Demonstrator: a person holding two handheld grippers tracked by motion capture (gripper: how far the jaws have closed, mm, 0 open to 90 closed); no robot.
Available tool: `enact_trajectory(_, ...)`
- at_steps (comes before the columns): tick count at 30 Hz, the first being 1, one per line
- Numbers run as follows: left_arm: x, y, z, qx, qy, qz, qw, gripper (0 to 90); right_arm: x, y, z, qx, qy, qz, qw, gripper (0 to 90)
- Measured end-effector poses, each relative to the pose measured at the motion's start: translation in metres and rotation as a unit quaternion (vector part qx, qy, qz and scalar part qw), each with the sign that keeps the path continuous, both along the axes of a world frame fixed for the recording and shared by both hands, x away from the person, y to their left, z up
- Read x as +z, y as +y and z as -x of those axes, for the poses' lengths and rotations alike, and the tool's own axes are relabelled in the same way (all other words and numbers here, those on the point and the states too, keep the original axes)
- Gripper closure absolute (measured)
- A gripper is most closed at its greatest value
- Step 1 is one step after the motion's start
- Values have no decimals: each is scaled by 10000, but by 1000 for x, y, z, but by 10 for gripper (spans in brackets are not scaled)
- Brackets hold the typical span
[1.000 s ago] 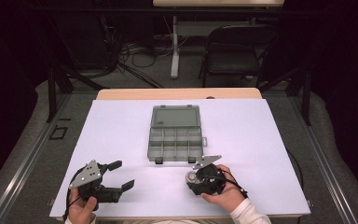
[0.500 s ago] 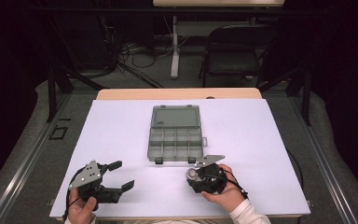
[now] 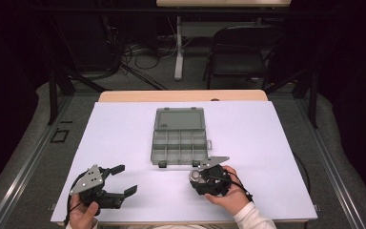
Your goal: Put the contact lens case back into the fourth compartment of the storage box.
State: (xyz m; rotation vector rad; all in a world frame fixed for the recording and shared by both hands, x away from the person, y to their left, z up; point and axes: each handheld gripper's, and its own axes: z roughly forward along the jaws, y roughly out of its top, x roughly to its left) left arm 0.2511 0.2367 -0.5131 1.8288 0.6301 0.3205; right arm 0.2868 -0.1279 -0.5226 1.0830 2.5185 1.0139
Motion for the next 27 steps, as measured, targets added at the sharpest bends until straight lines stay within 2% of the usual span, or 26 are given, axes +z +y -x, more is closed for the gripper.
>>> enact_trajectory(10,1,2,0,70,8,-9,10000,162,10,-3,-9,-173,-32,-185,9997,487)
enact_trajectory(13,1,2,0,83,6,28,10000,162,13,-2,-14,-136,7,-287,9995,488)
enact_trajectory(18,1,1,0,44,-14,13,10000,162,20,1,-21,-131,-69,-304,9994,487)
enact_trajectory(27,1,1,2,41,-16,47,10000,162,29,-1,-32,-197,44,-332,9992,488)
